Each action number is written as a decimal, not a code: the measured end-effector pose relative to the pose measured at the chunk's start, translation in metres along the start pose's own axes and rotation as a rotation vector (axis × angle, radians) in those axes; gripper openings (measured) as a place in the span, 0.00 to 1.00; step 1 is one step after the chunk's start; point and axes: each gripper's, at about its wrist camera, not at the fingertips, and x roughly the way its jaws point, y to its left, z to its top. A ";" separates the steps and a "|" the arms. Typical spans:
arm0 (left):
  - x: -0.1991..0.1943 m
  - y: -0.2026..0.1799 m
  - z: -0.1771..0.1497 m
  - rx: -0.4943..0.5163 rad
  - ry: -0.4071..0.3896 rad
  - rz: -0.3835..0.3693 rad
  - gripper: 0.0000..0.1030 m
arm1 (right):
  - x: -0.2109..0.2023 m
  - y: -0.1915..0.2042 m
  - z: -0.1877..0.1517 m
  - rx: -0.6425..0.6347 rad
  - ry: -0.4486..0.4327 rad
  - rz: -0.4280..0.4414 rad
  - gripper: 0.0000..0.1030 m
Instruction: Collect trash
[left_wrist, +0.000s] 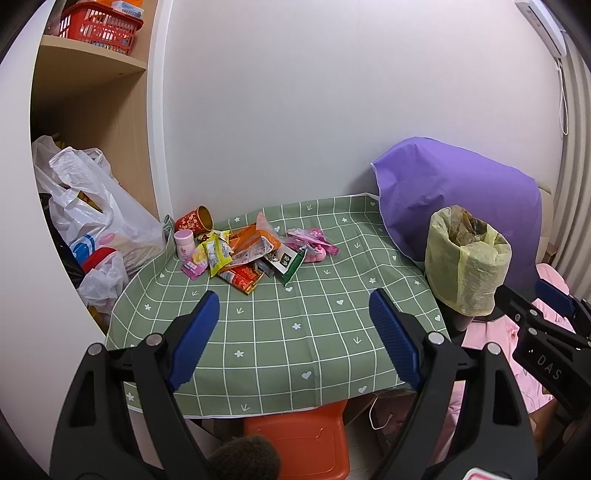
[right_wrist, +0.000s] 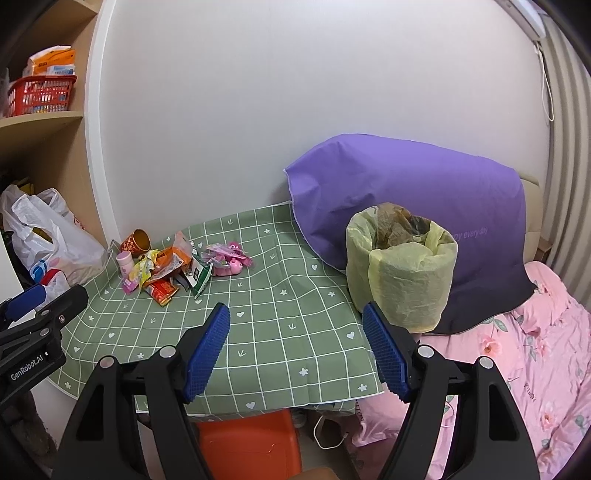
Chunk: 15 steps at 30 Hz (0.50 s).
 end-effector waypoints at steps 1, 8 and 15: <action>0.000 0.000 0.000 0.000 0.001 0.000 0.77 | 0.000 0.000 -0.001 -0.001 0.001 0.001 0.69; 0.001 0.004 0.002 -0.004 0.008 -0.002 0.77 | 0.001 0.000 -0.002 -0.001 0.003 0.002 0.69; 0.002 0.006 0.004 -0.003 0.005 -0.002 0.77 | 0.002 0.001 -0.001 -0.003 0.005 0.003 0.69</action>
